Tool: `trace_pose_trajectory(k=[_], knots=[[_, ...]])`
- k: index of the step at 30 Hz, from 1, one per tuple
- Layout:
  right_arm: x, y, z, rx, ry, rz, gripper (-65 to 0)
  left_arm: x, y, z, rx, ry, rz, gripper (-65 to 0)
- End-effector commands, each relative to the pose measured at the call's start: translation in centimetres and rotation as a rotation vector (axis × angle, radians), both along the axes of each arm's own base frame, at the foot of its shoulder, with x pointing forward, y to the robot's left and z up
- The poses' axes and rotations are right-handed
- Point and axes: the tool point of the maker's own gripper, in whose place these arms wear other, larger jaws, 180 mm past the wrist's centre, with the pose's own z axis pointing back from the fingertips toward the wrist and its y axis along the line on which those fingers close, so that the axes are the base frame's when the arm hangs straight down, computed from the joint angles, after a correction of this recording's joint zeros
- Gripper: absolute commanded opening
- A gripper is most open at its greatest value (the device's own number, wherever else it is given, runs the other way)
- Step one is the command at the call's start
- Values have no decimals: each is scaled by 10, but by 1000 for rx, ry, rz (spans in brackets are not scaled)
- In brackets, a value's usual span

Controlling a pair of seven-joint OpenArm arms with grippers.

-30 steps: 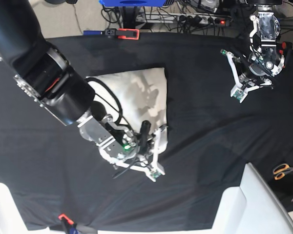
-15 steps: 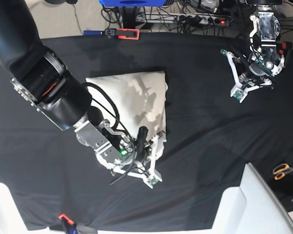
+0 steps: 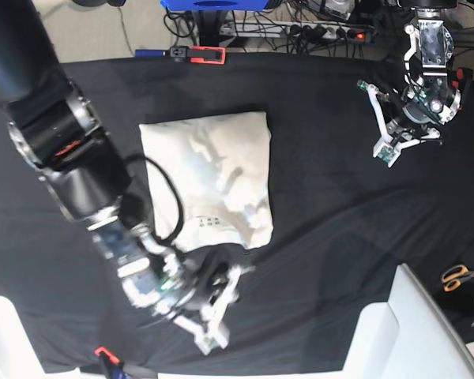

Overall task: Fold the T-shirt properly
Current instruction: 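Tuck and press the shirt corner flat with the right gripper, then release, then lower the left gripper to the shirt's collar edge and pinch it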

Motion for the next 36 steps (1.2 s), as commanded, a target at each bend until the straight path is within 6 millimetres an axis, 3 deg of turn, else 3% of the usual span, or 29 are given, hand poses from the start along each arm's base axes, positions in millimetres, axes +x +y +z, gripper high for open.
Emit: trace_pose_trajectory(k=[1,5,10,11,14,15,17,19,22,27,33,36], knots=[[6,-5,17,6,-27,1,-434,7,5,8,14,-29,-2,-650],[-32,-19,15,8,31,12,-435,8,4,8,7,-31,-1,-650],[-83,-32,27,101,16,-16,-438,20,-8,12,-35,-107,-23,-650],[-94,-33,25,114,32,-25,-452,21,-8,12,-37,-111,-24,-650],[-113,-37,30,144,46,-44,-626,22,-8,13,-44,-116,-24,-650],[-120,-35,26,148,64,-43,-650,22,-8,14,-43,-116,-25,-650],[-129,-35,18,141,98,-43,-627,22,-7,15,-41,-118,-28,-650],[-139,-35,7,136,132,-44,-648,25,-10,19,-43,-132,-36,-650],[-155,-37,-6,132,170,-47,-645,30,-32,29,-55,-163,-96,-650],[-167,-60,-24,110,215,-97,-645,40,-82,53,-198,-261,-109,-650],[-170,-111,-29,121,226,-258,-645,47,-147,80,-380,-330,-204,-650],[-179,-131,-33,106,263,-308,-645,46,-167,87,-405,-340,-257,-650]])
